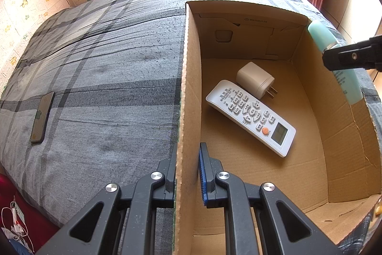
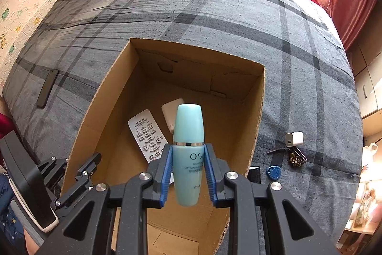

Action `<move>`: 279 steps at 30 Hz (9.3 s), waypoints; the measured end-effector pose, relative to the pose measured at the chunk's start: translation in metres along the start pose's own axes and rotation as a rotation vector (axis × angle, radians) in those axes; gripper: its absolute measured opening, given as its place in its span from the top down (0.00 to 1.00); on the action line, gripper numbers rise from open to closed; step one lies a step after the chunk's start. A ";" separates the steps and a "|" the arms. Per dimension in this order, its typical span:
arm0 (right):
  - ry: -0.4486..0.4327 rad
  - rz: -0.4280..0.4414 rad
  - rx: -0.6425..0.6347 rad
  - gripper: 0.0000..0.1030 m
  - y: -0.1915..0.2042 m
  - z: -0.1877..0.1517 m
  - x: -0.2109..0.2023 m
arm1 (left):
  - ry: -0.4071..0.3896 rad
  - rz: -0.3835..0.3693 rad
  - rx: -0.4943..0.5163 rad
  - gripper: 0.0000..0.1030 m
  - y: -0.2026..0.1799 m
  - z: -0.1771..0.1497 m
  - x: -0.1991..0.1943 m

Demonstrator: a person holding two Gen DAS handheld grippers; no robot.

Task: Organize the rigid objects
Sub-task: 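Carry the bottle with the right tool over the box and lower it, then open the right tool to release the bottle beside the remote, then move the right tool back to the keys on the bed, then close the right tool on the carabiner of the key bunch, then carry the keys with the right tool into the box and lower them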

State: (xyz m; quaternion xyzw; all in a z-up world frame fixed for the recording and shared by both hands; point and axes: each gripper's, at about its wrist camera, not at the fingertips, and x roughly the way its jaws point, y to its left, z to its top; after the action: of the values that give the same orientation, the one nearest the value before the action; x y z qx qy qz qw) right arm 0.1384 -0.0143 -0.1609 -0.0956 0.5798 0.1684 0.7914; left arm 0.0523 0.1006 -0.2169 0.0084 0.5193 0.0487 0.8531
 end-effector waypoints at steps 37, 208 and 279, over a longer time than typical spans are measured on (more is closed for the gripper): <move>0.190 -0.059 -0.086 0.73 0.029 -0.023 0.100 | 0.003 0.004 0.005 0.86 -0.001 0.001 0.000; -0.061 -0.104 0.329 0.86 -0.195 -0.060 -0.008 | 0.013 0.036 0.029 0.85 -0.010 0.004 -0.001; 0.030 0.085 -0.072 0.85 0.034 -0.012 0.019 | 0.013 0.028 0.024 0.85 -0.008 0.004 0.002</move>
State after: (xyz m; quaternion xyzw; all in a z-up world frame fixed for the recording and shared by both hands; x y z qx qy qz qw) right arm 0.1197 0.0158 -0.1809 -0.1016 0.5887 0.2211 0.7709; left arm 0.0573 0.0931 -0.2172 0.0257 0.5253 0.0545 0.8488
